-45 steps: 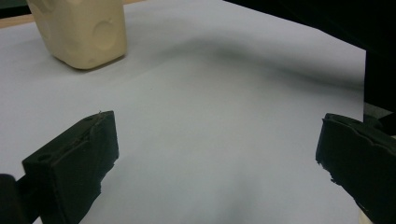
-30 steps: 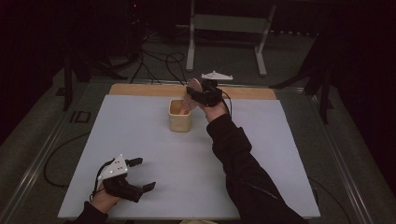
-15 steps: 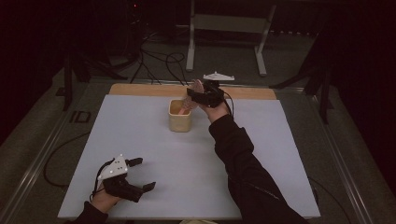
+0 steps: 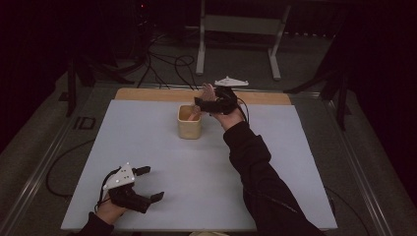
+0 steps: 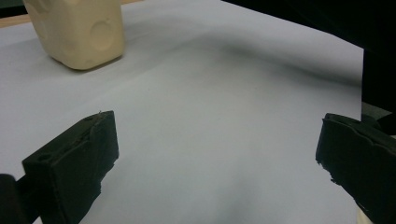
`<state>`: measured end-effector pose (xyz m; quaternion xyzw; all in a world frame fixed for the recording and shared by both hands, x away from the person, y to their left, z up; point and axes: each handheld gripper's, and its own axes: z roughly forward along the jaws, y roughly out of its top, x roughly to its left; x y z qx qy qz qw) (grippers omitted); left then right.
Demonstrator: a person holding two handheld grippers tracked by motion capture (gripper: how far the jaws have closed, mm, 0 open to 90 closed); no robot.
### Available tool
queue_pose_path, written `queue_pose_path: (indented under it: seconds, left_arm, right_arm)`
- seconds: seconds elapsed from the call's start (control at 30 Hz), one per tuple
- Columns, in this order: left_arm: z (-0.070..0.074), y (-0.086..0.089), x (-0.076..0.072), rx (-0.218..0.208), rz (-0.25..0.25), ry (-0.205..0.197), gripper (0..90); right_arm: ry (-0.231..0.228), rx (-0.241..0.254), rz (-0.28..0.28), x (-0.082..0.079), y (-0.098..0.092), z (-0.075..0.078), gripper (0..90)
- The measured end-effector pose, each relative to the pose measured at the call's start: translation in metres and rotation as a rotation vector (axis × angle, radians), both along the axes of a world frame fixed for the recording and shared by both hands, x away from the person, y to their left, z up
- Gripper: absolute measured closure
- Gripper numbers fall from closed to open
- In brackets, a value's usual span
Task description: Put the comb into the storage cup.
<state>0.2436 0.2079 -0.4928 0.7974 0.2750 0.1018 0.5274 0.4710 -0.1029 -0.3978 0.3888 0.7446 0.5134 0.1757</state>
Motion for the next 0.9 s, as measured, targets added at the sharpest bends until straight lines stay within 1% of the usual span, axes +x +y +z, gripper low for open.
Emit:
queue_pose_path:
  seconds: [0.07, 0.13, 0.2, 0.23, 0.27, 0.33, 0.4, 0.6, 0.9]
  left_arm:
    - [0.000, 0.000, 0.000, -0.001, 0.000, 0.000, 0.1]
    - [0.000, 0.000, 0.000, -0.001, 0.000, -0.002, 0.1]
    - [0.000, 0.000, 0.000, -0.002, -0.001, -0.002, 0.1]
    - [0.000, 0.000, 0.000, -0.001, -0.001, -0.001, 0.1]
    - [0.000, 0.000, 0.000, -0.001, -0.002, 0.000, 0.1]
    - [0.000, 0.000, 0.000, -0.001, -0.003, -0.001, 0.1]
    - [0.000, 0.000, 0.000, -0.001, -0.003, 0.000, 0.1]
    - [0.000, 0.001, 0.000, -0.002, -0.001, -0.002, 0.1]
    - [0.000, 0.000, 0.000, -0.001, 0.000, -0.001, 0.1]
  right_arm:
    - [0.000, -0.002, 0.023, -0.002, -0.003, -0.001, 10.9]
    - [-0.001, -0.002, 0.020, -0.003, -0.004, 0.000, 10.9]
    - [0.001, -0.014, 0.034, -0.004, -0.004, 0.000, 9.9]
    - [0.003, -0.012, 0.038, -0.004, -0.004, 0.000, 9.9]
    - [-0.002, -0.016, 0.041, -0.005, -0.004, 0.000, 9.9]
    - [-0.004, -0.017, 0.041, -0.006, -0.004, 0.001, 9.9]
    - [-0.016, -0.023, 0.037, -0.007, -0.005, 0.001, 9.9]
    - [-0.010, -0.024, 0.048, -0.007, -0.009, 0.000, 9.9]
    - [-0.013, -0.035, 0.050, -0.008, -0.018, 0.001, 9.9]
